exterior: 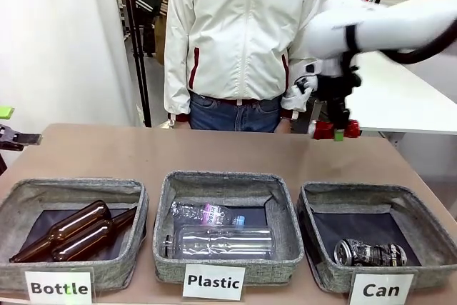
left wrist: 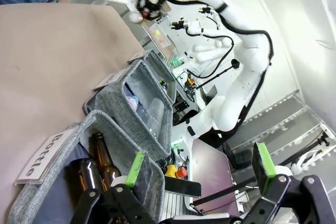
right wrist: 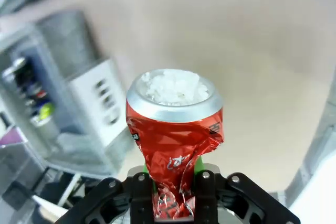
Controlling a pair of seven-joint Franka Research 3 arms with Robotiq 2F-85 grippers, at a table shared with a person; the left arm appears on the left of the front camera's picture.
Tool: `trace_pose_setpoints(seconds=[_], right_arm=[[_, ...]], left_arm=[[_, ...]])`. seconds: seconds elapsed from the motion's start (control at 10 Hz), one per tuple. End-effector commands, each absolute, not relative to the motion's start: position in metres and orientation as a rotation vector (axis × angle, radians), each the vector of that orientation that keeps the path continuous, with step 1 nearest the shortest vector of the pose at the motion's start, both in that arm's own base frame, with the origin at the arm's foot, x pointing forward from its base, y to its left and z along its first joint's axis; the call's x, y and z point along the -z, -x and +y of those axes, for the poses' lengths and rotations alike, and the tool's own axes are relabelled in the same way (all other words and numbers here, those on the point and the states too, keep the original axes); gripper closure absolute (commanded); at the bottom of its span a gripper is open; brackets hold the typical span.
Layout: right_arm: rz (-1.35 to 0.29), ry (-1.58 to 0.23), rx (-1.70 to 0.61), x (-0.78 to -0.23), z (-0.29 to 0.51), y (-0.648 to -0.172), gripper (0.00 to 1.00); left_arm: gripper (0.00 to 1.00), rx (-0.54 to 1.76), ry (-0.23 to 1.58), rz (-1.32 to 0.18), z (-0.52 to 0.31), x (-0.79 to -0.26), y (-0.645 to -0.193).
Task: Sort the can waste into the basket.
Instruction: Pick up the can waste from the table and place it in the right Fabric basket.
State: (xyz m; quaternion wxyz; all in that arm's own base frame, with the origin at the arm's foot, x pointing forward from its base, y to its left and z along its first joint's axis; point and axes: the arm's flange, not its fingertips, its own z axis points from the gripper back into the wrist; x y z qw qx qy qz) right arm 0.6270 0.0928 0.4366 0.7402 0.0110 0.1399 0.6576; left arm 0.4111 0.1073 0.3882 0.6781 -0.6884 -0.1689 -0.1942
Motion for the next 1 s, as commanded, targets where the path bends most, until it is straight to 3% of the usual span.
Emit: trace_pose_setpoints(seconds=[0.0,0.4,0.9], right_arm=[[0.193,-0.003,-1.573,-0.458,0.062,-0.513,1.0],[0.014,0.054,-1.719,-0.442,0.028,-0.379,1.0],[-0.038,0.002,-1.721,-0.432,0.022,-0.374,1.0]], left_arm=[[0.0,0.439,1.542,-0.366,0.108,-0.389,-0.408],[0.0,0.439,1.542,-0.366,0.108,-0.389,-0.408],[0.0,0.439,1.542,-0.366,0.108,-0.389,-0.408]])
